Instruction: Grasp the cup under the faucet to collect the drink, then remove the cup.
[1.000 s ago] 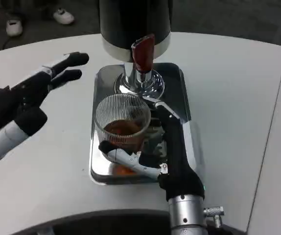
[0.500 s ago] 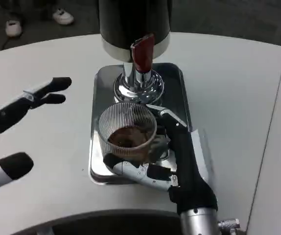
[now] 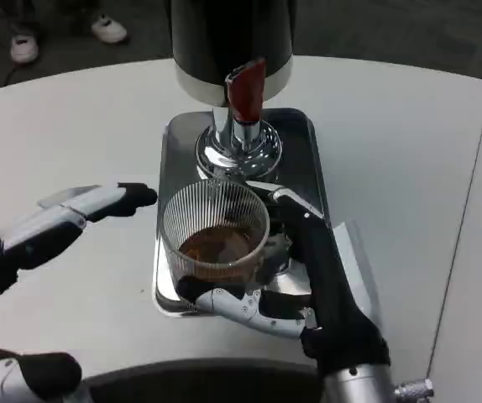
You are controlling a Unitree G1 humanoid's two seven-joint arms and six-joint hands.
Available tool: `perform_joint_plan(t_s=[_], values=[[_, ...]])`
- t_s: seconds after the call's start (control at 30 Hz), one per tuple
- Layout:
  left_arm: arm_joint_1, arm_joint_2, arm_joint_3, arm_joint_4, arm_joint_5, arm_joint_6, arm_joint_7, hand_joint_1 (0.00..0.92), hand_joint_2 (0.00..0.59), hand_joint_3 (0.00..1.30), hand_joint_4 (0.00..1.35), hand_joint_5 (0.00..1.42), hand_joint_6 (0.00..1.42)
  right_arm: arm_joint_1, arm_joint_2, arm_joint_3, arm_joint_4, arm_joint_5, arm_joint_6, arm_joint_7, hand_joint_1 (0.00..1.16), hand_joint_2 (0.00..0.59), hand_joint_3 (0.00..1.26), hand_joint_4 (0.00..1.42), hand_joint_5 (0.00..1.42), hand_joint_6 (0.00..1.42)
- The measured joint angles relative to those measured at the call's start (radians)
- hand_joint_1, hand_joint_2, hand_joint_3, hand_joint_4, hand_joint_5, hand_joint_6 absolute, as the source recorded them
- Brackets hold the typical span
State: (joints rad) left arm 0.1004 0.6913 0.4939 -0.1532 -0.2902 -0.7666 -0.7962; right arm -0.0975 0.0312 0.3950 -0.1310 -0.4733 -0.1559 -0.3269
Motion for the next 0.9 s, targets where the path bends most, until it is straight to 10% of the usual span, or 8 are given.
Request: perform_joint_plan(t_s=[0.9], values=[[0.246, 0.039, 0.013, -0.103, 0.09, -0.308, 0.02, 0.0, 0.125, 0.0, 0.0, 0.0, 0.0, 0.348, -0.125, -0.141, -0.512, 0.052, 0.08, 0.319, 0.89, 0.128, 0.79, 0.83, 1.03, 1.0]])
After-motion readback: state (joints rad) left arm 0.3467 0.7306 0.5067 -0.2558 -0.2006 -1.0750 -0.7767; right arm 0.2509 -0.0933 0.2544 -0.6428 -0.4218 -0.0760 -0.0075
